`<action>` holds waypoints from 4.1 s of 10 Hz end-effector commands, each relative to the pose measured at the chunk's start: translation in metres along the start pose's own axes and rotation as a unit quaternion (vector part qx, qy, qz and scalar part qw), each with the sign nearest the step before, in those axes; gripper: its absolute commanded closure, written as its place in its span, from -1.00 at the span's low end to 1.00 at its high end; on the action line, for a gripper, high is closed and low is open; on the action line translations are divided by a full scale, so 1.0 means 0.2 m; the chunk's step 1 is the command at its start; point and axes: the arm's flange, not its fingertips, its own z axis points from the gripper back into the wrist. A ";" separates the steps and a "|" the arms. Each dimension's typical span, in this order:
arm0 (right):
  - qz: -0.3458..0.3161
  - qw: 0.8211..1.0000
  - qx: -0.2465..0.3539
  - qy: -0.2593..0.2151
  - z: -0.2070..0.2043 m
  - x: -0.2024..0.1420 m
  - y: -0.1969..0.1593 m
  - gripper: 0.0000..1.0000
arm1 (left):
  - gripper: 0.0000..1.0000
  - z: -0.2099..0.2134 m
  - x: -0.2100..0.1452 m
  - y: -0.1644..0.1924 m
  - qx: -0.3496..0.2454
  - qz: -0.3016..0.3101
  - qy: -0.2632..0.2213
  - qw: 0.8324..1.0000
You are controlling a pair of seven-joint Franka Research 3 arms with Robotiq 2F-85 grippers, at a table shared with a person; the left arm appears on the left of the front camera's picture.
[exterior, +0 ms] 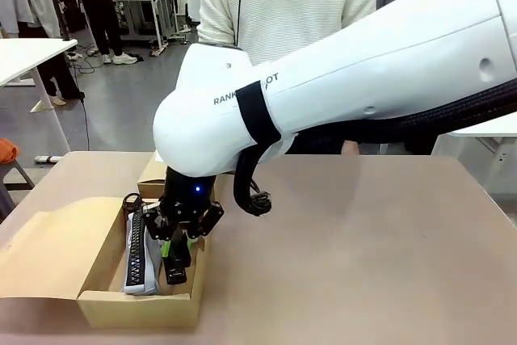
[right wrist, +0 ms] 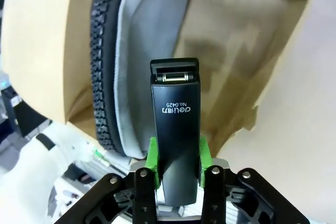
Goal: Place items inside the box.
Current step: Pick up a Pencil pouch or Stapler and place it inside the Mailer Box closest to the robot, then close the lid of the Mailer Box closest to the robot.
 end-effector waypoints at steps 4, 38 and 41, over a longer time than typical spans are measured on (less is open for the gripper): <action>-0.024 0.999 0.001 -0.026 0.02 0.02 0.02 -1.00 | -1.00 0.00 0.00 -0.01 -0.009 -0.009 -0.008 1.000; -0.106 0.882 0.455 -0.053 0.98 -1.32 -2.30 -1.00 | -1.00 -0.32 0.16 -0.10 0.110 -0.574 0.065 0.809; -0.106 0.882 0.455 -0.053 0.98 -1.32 -2.30 -1.00 | -1.00 -0.44 0.14 0.03 0.161 -0.812 0.083 0.555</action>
